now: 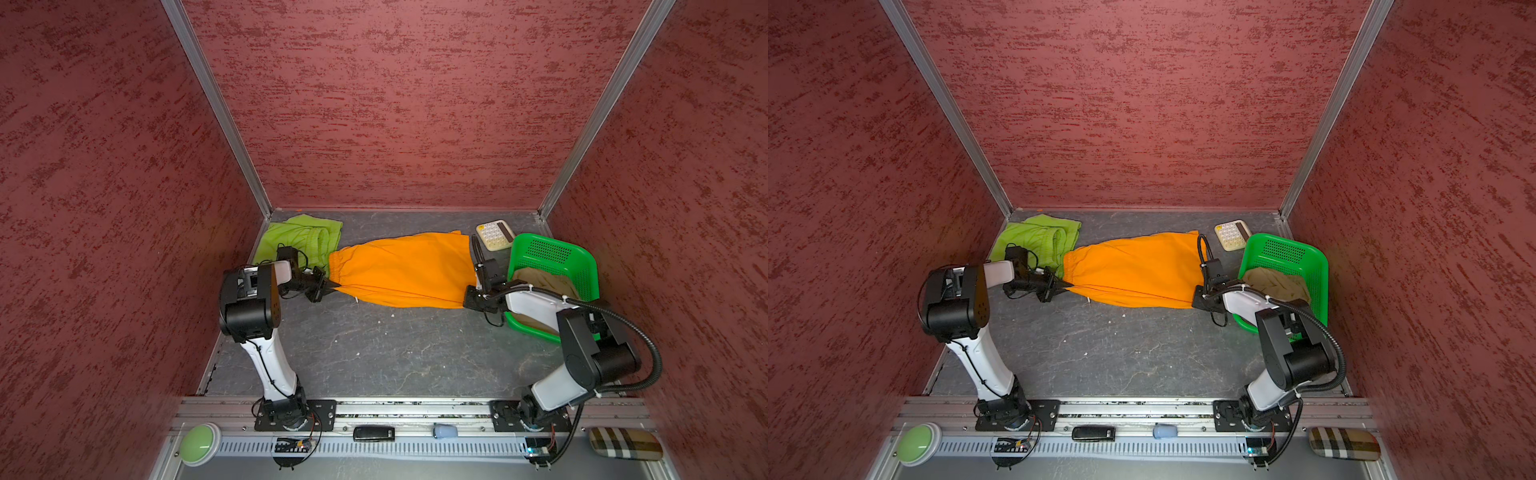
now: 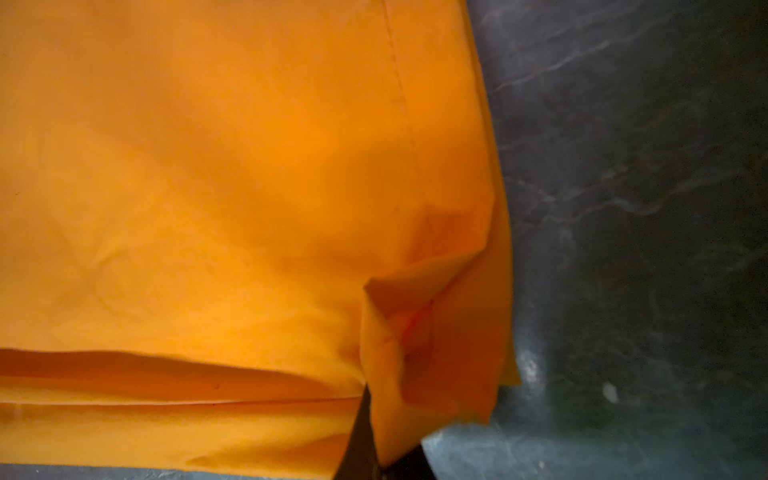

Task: Fold and stack the shorts

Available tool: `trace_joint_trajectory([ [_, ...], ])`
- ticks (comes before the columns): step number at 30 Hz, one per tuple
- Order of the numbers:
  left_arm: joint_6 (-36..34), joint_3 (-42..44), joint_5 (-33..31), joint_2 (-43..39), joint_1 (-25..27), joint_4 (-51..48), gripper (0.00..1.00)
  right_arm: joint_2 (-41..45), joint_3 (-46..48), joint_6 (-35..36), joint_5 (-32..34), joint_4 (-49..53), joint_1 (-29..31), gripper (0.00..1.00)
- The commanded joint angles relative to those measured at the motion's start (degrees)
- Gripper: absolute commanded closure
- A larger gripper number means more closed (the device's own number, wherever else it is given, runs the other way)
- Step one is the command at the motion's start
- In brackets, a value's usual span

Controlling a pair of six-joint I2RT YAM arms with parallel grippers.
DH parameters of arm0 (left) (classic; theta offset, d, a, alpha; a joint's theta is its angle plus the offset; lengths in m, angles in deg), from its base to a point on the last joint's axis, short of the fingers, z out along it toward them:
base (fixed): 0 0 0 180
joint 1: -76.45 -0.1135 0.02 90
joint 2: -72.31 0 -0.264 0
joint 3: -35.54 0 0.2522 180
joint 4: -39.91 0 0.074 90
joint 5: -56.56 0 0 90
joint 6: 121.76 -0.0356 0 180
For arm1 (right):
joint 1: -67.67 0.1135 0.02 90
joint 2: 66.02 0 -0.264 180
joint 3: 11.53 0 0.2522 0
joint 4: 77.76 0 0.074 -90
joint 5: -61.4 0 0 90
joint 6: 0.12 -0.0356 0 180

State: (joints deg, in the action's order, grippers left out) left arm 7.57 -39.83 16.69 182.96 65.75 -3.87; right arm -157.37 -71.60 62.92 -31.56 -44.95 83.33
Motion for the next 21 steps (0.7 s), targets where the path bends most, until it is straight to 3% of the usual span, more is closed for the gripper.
trace_joint_trajectory([
  [1, -1.6, -0.5, -2.7, 0.4, -0.4, 0.1, 0.96, -0.3, -3.5, 1.2, 3.4, 0.4, -1.6, 1.00],
  [10, -2.6, -1.5, -4.2, -0.2, 2.3, -0.6, 0.89, 0.0, -12.4, 5.4, 6.5, 6.2, -2.0, 1.00],
  [16, -2.9, -0.9, -4.1, 0.1, 3.1, -0.8, 0.88, -4.7, -9.9, 7.3, 9.9, 4.2, -2.1, 1.00],
  [21, -3.6, -0.8, -4.4, 0.2, 3.3, -1.5, 0.85, -5.6, -7.5, 7.6, 8.9, 1.7, -2.9, 1.00],
])
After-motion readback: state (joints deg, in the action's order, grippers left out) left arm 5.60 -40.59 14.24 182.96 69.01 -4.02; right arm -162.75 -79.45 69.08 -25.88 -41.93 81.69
